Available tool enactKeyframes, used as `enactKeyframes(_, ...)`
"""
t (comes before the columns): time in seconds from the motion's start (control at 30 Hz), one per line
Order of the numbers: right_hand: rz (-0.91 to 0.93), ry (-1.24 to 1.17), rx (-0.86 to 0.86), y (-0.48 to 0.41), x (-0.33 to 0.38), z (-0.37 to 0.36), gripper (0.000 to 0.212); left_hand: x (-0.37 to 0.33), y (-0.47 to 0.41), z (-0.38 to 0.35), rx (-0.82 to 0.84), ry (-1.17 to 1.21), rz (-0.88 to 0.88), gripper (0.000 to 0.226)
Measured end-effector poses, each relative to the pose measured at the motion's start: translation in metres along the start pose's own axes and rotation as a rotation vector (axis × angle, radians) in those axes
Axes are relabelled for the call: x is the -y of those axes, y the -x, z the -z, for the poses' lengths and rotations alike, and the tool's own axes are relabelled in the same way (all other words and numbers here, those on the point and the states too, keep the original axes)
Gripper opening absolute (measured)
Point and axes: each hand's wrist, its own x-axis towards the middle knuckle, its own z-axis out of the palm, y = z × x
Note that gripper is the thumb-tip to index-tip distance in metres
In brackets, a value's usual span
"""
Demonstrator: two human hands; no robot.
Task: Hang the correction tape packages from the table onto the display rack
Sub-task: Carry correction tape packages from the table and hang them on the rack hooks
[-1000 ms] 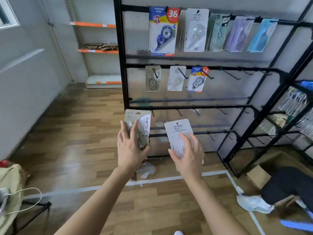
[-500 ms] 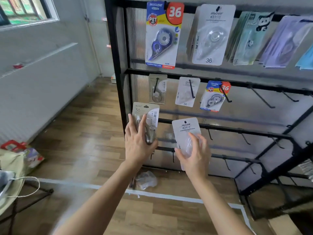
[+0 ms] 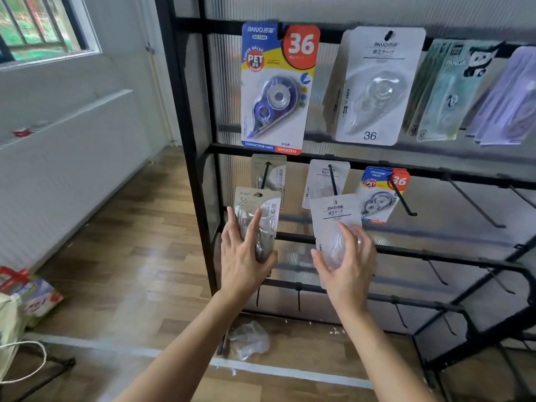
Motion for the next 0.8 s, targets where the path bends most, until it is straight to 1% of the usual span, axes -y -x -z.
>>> enactKeyframes(0.23,0.021,0.033,-0.004,-0.007,-0.004,-0.006,0.062,0.006,-0.015,-0.016,0.041,-0.003,0.005,0.099)
enactKeyframes(0.57,0.078,0.17,0.041,-0.03,-0.008,-0.007,0.065,0.015,-0.091,-0.042,0.18,-0.086,0.041,0.098)
enactKeyframes(0.8,0.098,0.163,0.052,-0.032,-0.011,-0.006,0.064,0.013,-0.128,-0.06,0.201,-0.101,0.086,0.093)
